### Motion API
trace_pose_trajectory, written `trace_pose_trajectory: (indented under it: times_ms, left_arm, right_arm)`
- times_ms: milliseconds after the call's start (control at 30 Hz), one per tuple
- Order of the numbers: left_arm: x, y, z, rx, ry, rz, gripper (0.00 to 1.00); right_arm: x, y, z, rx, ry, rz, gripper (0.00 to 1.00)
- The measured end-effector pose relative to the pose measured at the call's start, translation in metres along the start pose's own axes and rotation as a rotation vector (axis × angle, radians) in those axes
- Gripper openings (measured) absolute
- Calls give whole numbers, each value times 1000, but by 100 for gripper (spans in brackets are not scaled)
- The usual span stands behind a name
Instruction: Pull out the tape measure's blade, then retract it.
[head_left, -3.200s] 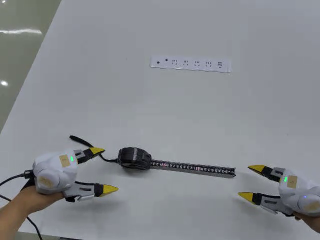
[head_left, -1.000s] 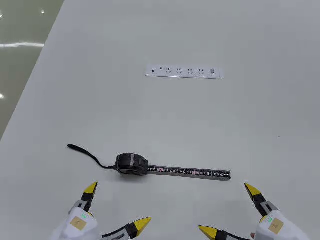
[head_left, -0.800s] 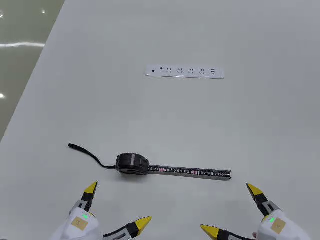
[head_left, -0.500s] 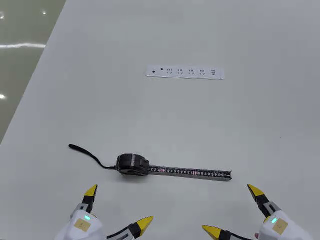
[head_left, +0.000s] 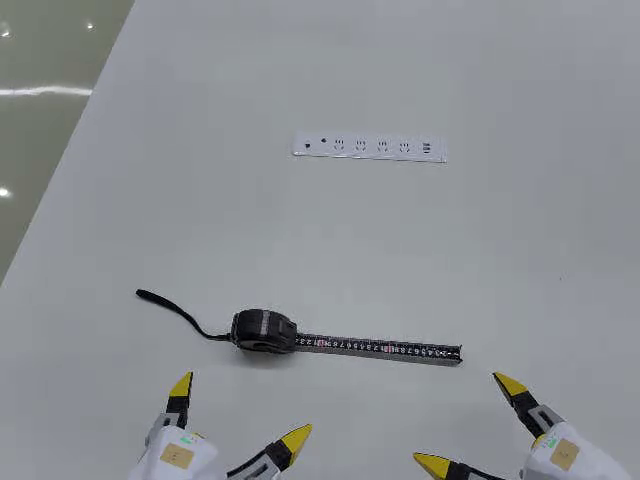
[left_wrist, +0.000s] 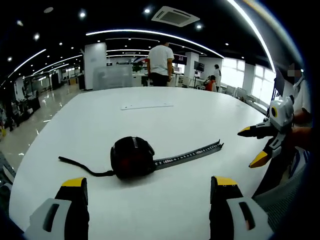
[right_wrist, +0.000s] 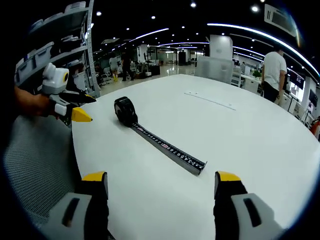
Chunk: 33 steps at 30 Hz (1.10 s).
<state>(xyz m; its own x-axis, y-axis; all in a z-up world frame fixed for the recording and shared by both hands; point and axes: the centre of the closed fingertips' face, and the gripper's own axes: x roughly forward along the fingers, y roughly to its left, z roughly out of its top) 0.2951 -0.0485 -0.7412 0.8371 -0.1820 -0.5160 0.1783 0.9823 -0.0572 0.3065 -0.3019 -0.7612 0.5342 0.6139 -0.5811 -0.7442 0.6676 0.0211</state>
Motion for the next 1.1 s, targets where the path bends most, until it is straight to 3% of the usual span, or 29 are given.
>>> trace_pose_trajectory:
  times_ms: [167,300,700,1100]
  left_arm:
    - [5,2,4,0,-20,31,100]
    - [11,8,10,-34,-34,54,99]
    - [30,13,11,-61,-20,92,96]
    - [53,18,16,-77,-20,122,92]
  right_arm:
    - [1,-8,-4,-41,1,24,82]
    - [4,-15,-7,-77,4,44,78]
    - [15,-35,-11,-200,23,122,58]
    - [31,-53,-16,-309,56,189,45]
